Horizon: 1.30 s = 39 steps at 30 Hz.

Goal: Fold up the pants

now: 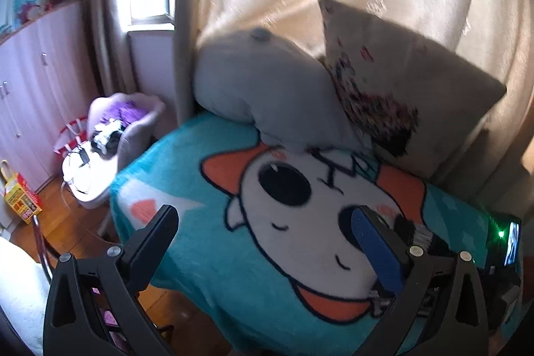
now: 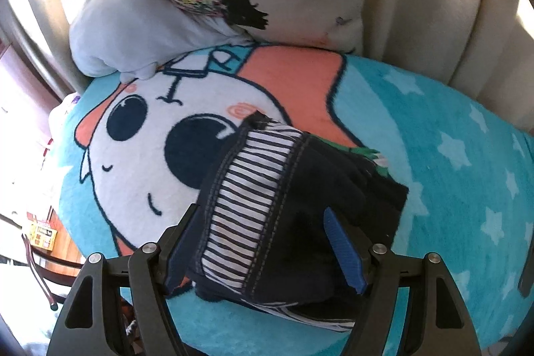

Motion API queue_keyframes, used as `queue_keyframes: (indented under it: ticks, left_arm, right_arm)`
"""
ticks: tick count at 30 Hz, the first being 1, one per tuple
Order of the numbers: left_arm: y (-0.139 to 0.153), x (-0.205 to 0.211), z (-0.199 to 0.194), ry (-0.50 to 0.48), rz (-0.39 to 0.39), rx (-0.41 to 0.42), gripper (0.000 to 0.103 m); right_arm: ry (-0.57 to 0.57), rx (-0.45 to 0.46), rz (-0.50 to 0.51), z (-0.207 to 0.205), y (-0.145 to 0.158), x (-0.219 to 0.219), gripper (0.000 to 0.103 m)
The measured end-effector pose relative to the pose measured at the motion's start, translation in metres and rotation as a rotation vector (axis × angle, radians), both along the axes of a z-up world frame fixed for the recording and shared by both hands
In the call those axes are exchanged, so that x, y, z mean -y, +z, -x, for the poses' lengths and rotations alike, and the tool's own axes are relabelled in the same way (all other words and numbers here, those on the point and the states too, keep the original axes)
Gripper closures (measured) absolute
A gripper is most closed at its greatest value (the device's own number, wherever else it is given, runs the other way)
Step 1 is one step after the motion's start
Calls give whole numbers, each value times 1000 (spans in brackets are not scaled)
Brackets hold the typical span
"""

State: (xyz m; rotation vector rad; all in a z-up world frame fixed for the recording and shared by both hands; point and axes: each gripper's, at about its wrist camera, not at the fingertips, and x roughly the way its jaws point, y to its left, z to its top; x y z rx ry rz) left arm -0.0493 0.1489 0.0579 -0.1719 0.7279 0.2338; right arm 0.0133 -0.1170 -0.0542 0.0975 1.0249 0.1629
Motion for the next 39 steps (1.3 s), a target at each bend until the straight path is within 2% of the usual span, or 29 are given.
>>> queue_keyframes:
  ticks: [8, 12, 20, 24, 27, 30, 34, 37, 39]
  left_arm:
    - [-13, 8, -19, -64, -16, -55, 0]
    - [-27, 12, -38, -104, -14, -124, 0]
    - [-59, 29, -85, -286, 144, -227, 0]
    - [-81, 49, -109, -410, 229, -306, 0]
    - [-95, 69, -123, -509, 283, -356, 0]
    - [-105, 90, -133, -605, 320, -389, 0]
    - [-126, 112, -148, -698, 434, -456, 0]
    - [-144, 126, -158, -716, 436, -486, 0]
    - [-155, 132, -164, -703, 427, -517, 0]
  right_arm:
    - [-13, -12, 15, -2, -6, -4, 25]
    - [-30, -17, 16, -4, -9, -4, 25]
    - [-122, 10, 2, 5, 1, 20, 25]
    - [-254, 25, 40, 23, 6, 50, 25]
    - [-384, -6, -3, 41, -1, 82, 25]
    - [-436, -18, -78, 53, -3, 102, 25]
    - [-393, -51, -222, 47, -13, 111, 23]
    - [-351, -77, -321, 33, -30, 112, 23]
    - [-325, -97, -351, 23, -43, 111, 23]
